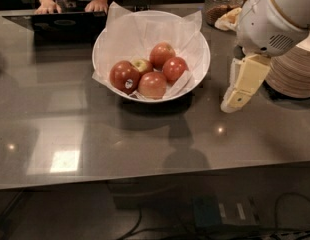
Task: Pick apple from white bowl
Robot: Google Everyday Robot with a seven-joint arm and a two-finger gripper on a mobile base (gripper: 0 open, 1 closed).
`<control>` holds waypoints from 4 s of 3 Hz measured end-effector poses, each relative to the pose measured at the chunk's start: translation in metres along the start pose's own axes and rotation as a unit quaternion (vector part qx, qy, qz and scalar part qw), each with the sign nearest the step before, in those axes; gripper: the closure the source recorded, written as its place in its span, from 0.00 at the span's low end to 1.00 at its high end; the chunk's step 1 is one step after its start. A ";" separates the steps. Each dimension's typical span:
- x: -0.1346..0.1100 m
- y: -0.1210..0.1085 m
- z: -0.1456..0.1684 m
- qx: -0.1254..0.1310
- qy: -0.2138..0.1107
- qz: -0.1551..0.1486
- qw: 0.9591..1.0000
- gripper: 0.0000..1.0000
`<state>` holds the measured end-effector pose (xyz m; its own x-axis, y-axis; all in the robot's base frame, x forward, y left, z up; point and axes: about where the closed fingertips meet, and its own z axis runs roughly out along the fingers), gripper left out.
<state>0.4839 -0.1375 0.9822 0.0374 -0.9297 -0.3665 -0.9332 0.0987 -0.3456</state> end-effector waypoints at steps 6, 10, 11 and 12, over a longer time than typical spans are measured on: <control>-0.117 -0.047 0.080 -0.052 -0.172 -0.112 0.977 0.03; -0.132 -0.055 0.114 -0.054 -0.222 -0.167 0.959 0.26; -0.138 -0.054 0.124 -0.072 -0.246 -0.178 0.950 0.28; -0.143 -0.051 0.133 -0.093 -0.266 -0.187 0.941 0.28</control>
Offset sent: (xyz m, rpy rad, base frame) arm 0.0123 0.0393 0.0064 0.0842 -0.0278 0.1052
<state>0.5742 0.0379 0.9376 0.5035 -0.5722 -0.6474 -0.8636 -0.3108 -0.3969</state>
